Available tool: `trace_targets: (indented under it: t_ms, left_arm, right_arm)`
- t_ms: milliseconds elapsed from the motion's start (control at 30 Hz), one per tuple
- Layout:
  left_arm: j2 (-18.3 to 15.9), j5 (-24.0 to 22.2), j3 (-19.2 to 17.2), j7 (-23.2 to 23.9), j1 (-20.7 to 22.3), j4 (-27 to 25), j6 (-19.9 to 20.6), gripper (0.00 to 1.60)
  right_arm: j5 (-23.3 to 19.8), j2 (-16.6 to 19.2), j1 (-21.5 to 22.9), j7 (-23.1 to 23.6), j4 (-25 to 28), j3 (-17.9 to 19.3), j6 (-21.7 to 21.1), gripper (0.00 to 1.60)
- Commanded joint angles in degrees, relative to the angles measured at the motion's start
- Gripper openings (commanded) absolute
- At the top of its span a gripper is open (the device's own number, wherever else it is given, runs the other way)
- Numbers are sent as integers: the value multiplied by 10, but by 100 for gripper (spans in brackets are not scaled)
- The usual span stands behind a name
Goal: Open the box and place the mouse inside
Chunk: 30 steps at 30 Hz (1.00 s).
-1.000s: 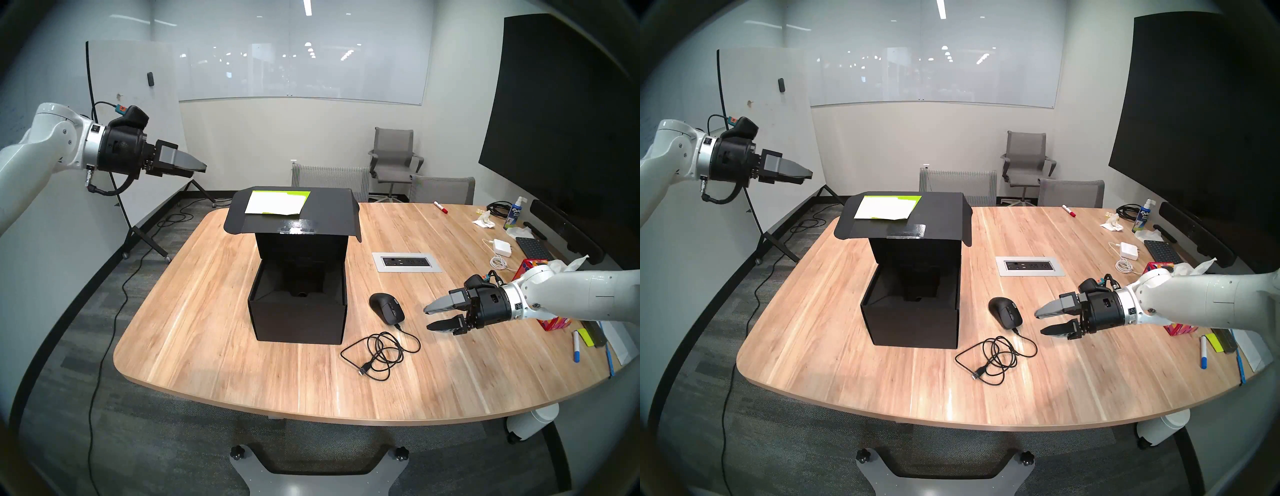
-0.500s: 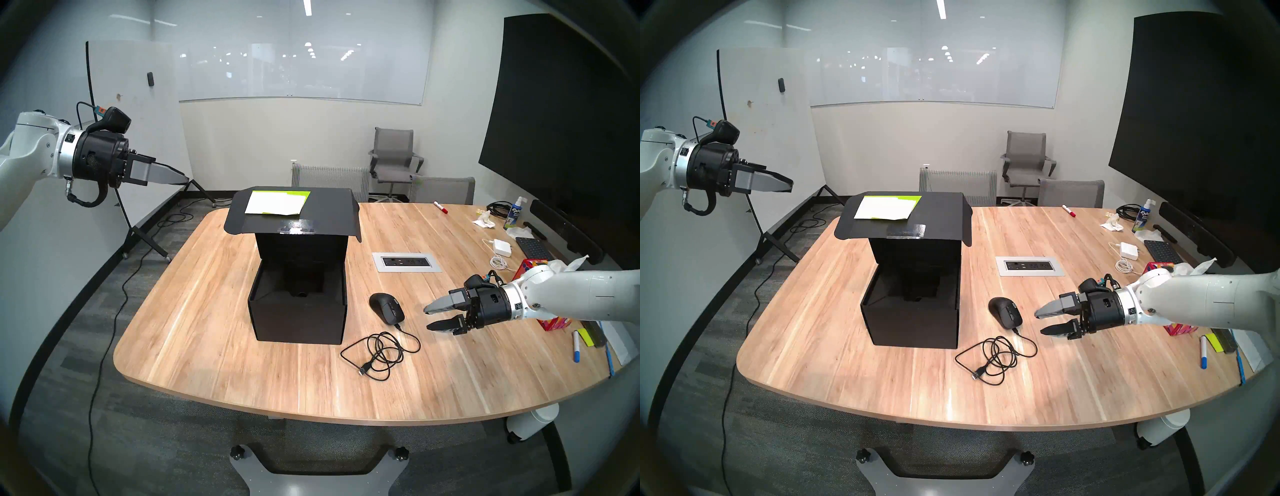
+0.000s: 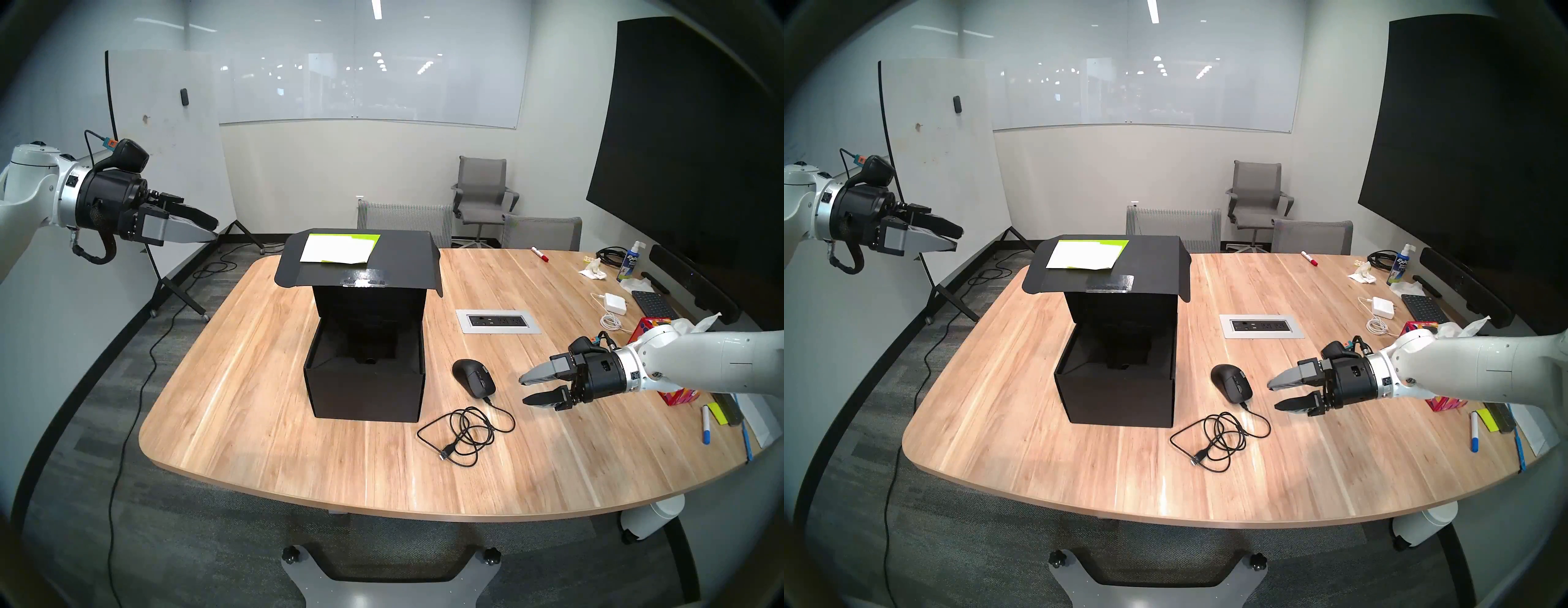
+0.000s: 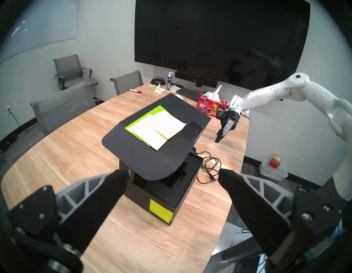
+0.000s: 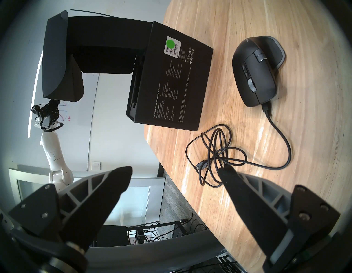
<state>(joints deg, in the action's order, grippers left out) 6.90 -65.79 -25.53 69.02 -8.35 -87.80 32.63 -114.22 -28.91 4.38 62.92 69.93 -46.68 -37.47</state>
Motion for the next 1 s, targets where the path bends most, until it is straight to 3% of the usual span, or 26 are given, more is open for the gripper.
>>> trace_targets:
  t_ms: [0,800,967]
  left_arm:
    - [-6,-19,-25,-9,-14,-3,-31,160]
    - [-11,-24,-78,-19,-69,-11,-37,160]
    - [-11,-9,-84,-3,-66,-7,-1,160]
  right_arm:
    - [-1,0,8,4,-1,5,-1,160]
    - [-1,0,8,4,-1,5,-1,160]
    - [-1,0,7,4,-1,5,-1,160]
